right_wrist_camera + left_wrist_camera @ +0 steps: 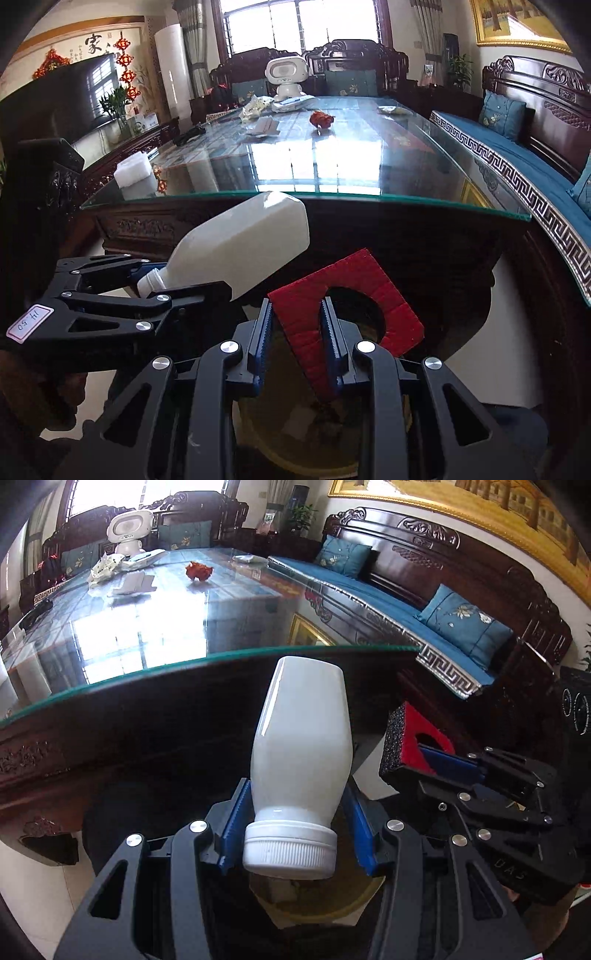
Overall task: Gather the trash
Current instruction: 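Carry the bottle and red foam block over the yellow bin, then open both tools to drop the bottle and foam block into the bin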
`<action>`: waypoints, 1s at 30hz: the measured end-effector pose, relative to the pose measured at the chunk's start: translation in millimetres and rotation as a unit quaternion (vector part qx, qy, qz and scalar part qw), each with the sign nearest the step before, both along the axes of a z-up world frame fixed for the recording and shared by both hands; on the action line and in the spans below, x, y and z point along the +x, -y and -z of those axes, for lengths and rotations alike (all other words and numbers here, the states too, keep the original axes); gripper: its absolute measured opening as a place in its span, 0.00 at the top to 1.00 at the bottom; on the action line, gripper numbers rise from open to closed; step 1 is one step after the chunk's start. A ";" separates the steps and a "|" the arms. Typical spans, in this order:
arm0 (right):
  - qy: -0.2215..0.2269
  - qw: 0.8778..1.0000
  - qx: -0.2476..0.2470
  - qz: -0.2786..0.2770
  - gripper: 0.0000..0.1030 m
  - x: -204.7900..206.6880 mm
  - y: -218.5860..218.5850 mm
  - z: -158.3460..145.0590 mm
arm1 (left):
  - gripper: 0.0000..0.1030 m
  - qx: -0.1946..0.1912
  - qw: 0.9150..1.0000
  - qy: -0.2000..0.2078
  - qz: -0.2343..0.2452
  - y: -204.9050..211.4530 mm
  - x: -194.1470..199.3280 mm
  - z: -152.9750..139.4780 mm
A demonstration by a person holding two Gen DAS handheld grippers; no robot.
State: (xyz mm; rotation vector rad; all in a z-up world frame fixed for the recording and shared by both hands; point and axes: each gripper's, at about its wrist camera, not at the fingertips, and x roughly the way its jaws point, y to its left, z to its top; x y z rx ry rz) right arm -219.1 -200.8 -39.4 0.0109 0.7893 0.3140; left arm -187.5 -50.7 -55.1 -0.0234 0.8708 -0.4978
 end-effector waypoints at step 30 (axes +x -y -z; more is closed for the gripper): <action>-0.040 0.998 0.005 0.047 0.57 -3.1 35.4 24.9 | 0.51 0.041 0.996 -0.054 0.062 35.2 -7.0 34.4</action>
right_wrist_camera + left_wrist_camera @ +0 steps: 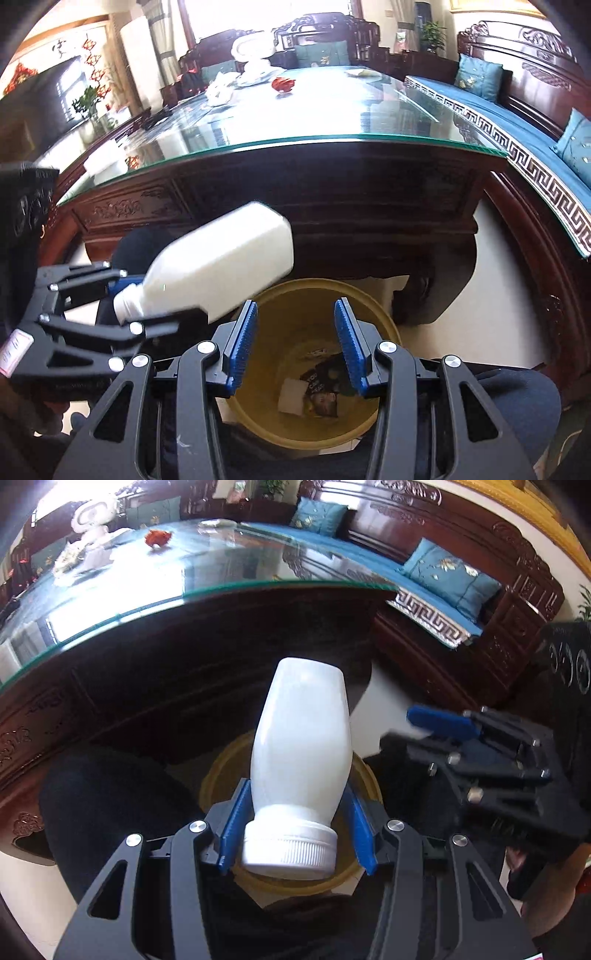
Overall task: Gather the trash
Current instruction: 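Open both tools to drop the bottle and foam block into the bin, then return both tools to the table toward the folded paper and orange paper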
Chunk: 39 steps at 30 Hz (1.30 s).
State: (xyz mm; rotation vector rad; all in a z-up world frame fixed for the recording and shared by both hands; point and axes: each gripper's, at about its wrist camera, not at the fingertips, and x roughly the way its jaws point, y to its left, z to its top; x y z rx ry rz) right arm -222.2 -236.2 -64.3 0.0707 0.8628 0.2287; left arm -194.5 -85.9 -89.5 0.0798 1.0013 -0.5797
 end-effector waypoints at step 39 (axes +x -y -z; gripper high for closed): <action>0.123 0.990 0.029 -0.065 0.51 164.6 -61.2 -115.5 | 0.46 -0.003 0.978 0.131 -0.165 -61.1 154.2 -113.1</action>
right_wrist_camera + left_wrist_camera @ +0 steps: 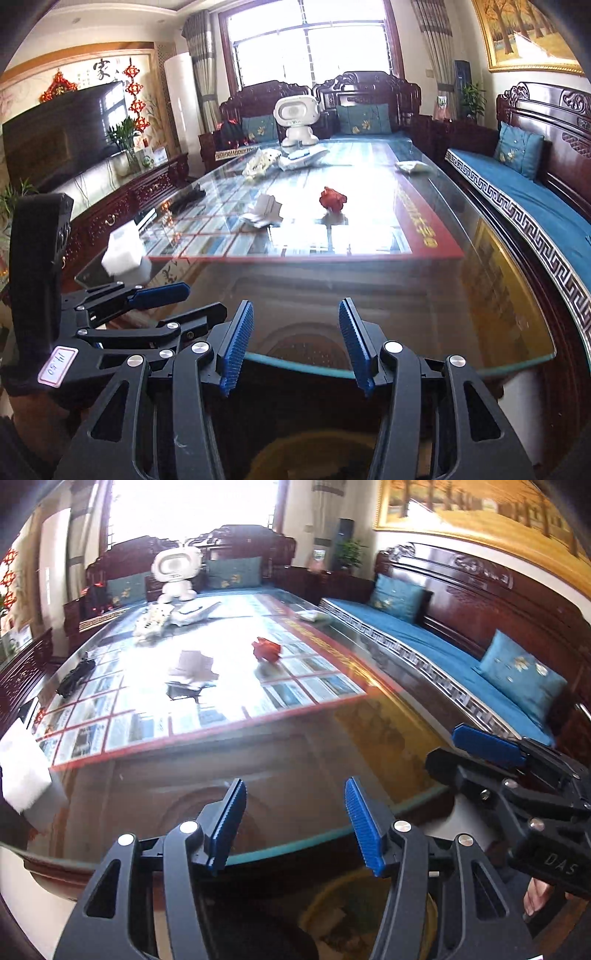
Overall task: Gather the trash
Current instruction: 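Return both tools to the table toward the folded paper and orange paper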
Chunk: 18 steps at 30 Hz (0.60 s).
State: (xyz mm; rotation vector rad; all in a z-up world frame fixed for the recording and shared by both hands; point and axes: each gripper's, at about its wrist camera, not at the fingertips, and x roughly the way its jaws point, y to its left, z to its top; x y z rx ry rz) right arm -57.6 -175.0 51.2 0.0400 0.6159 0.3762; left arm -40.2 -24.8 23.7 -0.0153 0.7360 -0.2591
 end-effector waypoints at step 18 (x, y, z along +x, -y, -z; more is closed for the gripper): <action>-0.045 0.999 0.020 -0.019 0.43 131.2 -38.4 30.1 | 0.39 -0.051 0.988 -0.055 -0.135 -86.8 175.1 32.7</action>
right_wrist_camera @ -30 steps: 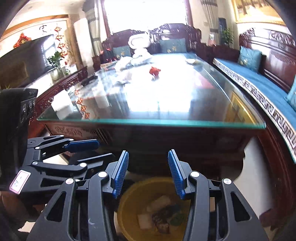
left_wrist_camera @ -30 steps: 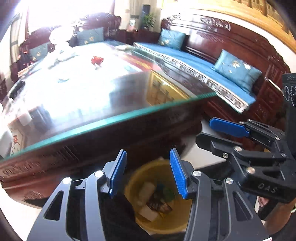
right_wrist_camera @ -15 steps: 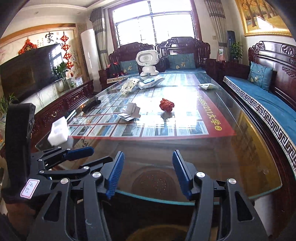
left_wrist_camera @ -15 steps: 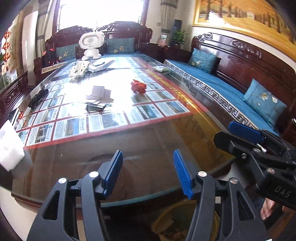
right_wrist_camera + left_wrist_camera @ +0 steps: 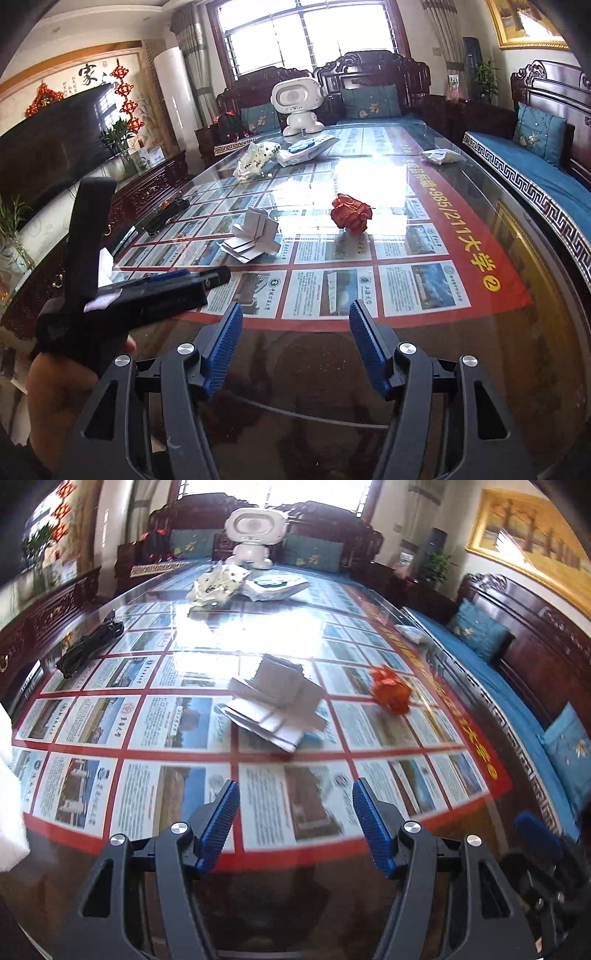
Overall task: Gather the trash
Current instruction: 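Return both tools to the table toward the folded paper and orange paper, then grasp the folded white paper with the left tool while the right tool grasps the orange paper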
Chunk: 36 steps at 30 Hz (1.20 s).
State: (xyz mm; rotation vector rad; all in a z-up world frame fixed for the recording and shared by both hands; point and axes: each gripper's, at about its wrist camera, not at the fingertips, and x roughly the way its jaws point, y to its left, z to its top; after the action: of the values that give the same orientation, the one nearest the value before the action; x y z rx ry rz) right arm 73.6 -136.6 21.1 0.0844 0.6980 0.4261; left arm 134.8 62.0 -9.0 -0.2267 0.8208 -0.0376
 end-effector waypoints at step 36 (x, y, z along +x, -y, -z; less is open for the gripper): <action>-0.031 0.999 -0.011 -0.023 0.43 82.8 -21.8 23.3 | 0.72 -0.061 0.997 -0.025 -0.039 -26.5 98.4 32.7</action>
State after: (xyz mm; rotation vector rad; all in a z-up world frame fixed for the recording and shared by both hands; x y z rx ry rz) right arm 156.4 -114.8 -2.2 0.0614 0.7662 0.4622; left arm 233.2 88.5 -41.7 -0.3754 0.8607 -0.0087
